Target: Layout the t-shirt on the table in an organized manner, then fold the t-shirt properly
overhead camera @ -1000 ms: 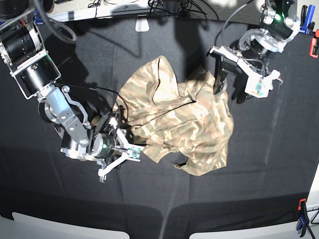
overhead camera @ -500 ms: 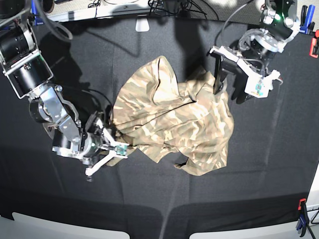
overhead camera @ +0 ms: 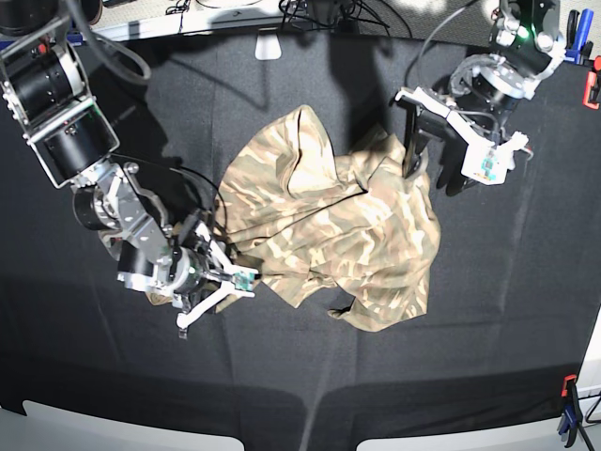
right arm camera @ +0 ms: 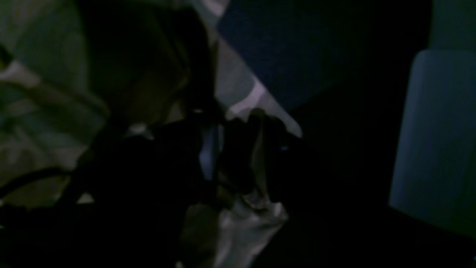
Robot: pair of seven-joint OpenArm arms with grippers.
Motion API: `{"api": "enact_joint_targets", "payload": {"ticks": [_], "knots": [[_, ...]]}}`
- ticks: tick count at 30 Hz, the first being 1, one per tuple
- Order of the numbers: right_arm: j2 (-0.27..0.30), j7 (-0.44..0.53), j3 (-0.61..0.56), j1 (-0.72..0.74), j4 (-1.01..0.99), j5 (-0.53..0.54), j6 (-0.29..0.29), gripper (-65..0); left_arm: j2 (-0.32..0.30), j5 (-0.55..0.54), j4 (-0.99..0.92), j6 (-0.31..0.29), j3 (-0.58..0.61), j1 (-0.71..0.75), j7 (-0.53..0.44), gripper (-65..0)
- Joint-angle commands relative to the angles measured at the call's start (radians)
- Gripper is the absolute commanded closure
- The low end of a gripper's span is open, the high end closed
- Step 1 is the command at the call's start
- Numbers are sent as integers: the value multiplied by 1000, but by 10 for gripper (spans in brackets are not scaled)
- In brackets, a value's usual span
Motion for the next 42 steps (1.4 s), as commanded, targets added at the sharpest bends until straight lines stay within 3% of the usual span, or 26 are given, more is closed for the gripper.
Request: {"api": "enact_joint_targets", "payload": {"ticks": [1,6,9,11,15,17,20,29,34,38,40,42], "knots": [[11,-5,11,41,12,0,-35,-156,-3,-5,19,-3,-1,0,-31,-335],[10,-23,11,51,12,0,-61,-101,-3,-5,19,-3,-1,0,-31,-335],[10,-26,11,51,12,3,-61,0,-3,-5,19,-3,-1,0,-31,-335],[10,-52,11,51,12,26,-61,0,-3,-5,19,-3,-1,0,-31,-335],[10,-230,11,51,14,124,-64,0,-3,-5,19,-3,-1,0,-31,-335],[13,-327,11,51,14,161,-101,0,-3,-5,19,-3,-1,0,-32,-335],[34,-370,11,51,14,170,-140,0,-3,5,19,-3,-1,0,-51,-335],[210,-393,11,33,33,174,-237,0,-3,32,19,-3,-1,-11,-53,-335],[342,-428,11,23,86,308,-271,0,-3,28,19,-2,-1,-55,-53,-335],[440,-430,11,24,115,322,-335,0,-3,2,19,-4,-1,-80,-25,-335],[473,-431,13,27,118,325,-337,0,-3,-51,19,-50,-1,-80,54,-335],[491,-431,13,27,119,324,-337,0,-3,-107,19,-146,5,-77,172,-335]]}}
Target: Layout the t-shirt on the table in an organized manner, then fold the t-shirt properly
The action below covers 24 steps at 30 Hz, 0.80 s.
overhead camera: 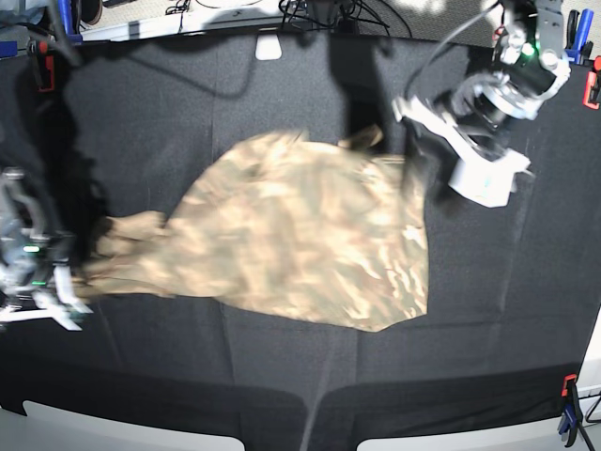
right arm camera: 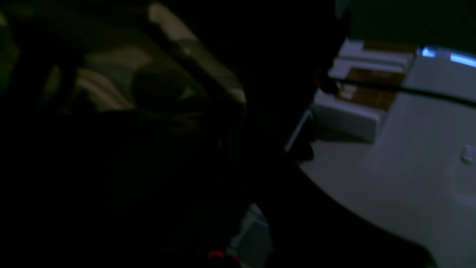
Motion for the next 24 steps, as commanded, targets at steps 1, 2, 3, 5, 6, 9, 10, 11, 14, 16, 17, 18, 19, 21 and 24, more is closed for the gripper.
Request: {"api": "enact_joint_targets", "payload": {"ticks": [1,2,3,5,6,9,10,11,14,16,17,18,19,21,24], "knots": [[20,8,13,28,14,-14,-18,0,-2,-40,19,-35,11,0,22,-335],[20,8,13,28,14,-14,-18,0,-2,-63,19,-70,24,0,66,-335],[18,8,13,28,14,-12,-18,0,-2,-74,19,-99,41,0,89,-335],[13,8,13,28,14,-13,-18,0,-2,-74,19,-130,88,0,92,-335],[11,8,13,28,14,-13,-18,0,-2,-67,19,-132,118,0,79,-335],[1,8,13,28,14,-13,-18,0,-2,60,19,-135,232,0,-23,-335],[0,8,13,27,14,-12,-18,0,-2,147,19,-134,272,0,-73,-335],[0,8,13,28,14,-12,-18,0,-2,245,18,-129,310,0,-126,-335],[1,8,13,28,14,-13,-18,0,-2,477,18,-53,407,0,-199,-335],[1,8,13,27,14,-13,-18,0,-2,572,18,57,450,0,-197,-335],[1,8,13,28,14,-13,-18,0,-2,606,18,114,463,0,-195,-335],[1,8,13,28,14,-13,-18,0,-1,632,18,159,469,0,-195,-335],[1,8,13,27,14,-13,-18,0,-2,644,18,198,469,0,-190,-335],[1,7,13,27,14,-12,-18,0,-2,642,18,276,467,-1,-140,-335],[1,4,13,28,14,-12,-18,0,-2,626,18,324,467,0,-12,-335]]}}
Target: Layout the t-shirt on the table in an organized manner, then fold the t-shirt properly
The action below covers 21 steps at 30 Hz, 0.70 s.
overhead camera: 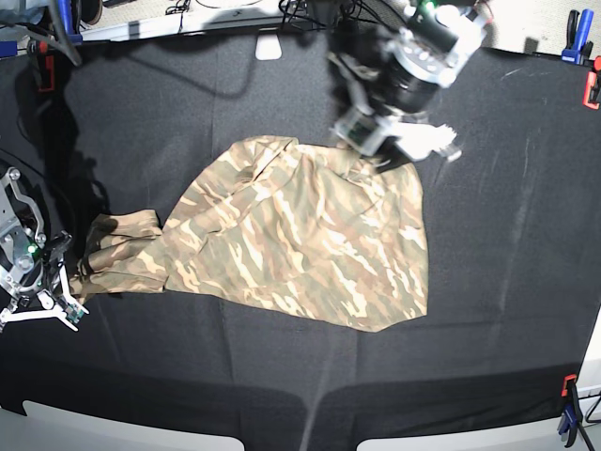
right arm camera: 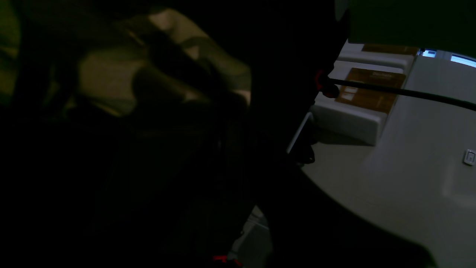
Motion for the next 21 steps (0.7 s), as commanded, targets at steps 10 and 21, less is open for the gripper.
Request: {"api": "enact_joint_targets", "payload": {"ticks": [10,21], "knots": [[23,4,13,27,11,-15,-18,0,33,-100,-194,5,2,-25,-148,-335],[23,4,13,27,11,-15,-18,0,118,8,-274,5,2,-84,-149,-331]]}}
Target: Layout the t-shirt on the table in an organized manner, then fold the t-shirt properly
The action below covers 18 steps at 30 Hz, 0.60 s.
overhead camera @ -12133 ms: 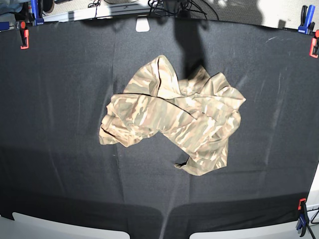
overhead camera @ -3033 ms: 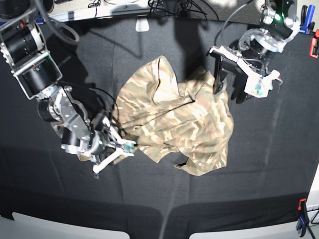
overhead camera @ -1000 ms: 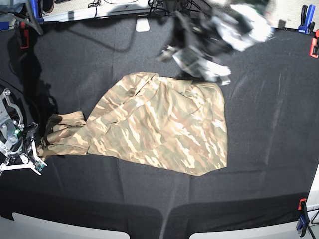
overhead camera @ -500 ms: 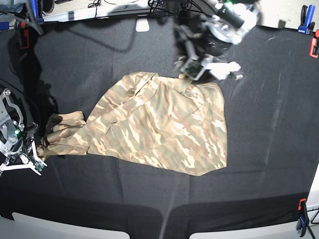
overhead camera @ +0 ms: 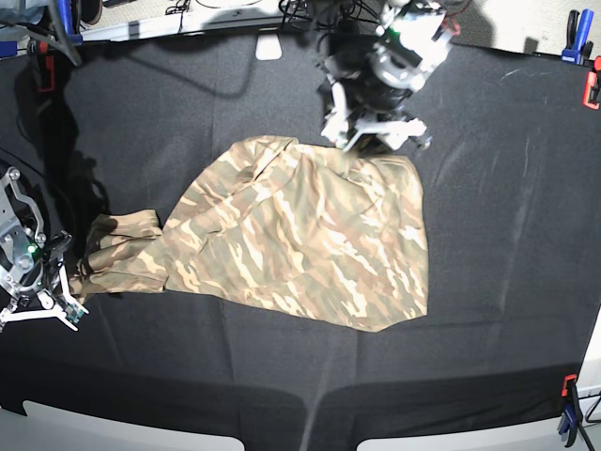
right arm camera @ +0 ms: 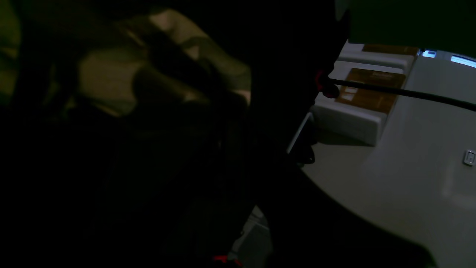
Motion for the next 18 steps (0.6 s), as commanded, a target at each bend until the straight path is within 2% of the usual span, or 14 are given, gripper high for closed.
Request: {"api": "enact_joint_targets", "payload": {"ticks": [1,4,9,12,14,16,18], "knots": [[23,4,13,27,11,-14,-20,0,4,-1,22,6,1,-7,-24,-314],[23,4,13,27,11,16,-35,0,-1,0,22,6,1,-10,-24,-225],[25,-4,13,27,10,37,-34,0,0,0,22,6,1,-10,-24,-14],[25,-4,13,27,11,37,-35,0,0,0,22,6,1,-10,-24,0],[24,-3,13,27,11,44,-56,0,0,18,22,6,1,-10,-23,0],[23,1,13,27,11,98,-94,0,0,53,22,8,1,-10,-23,0],[5,0,13,27,11,135,-103,0,0,93,22,13,1,-10,-23,0]]}}
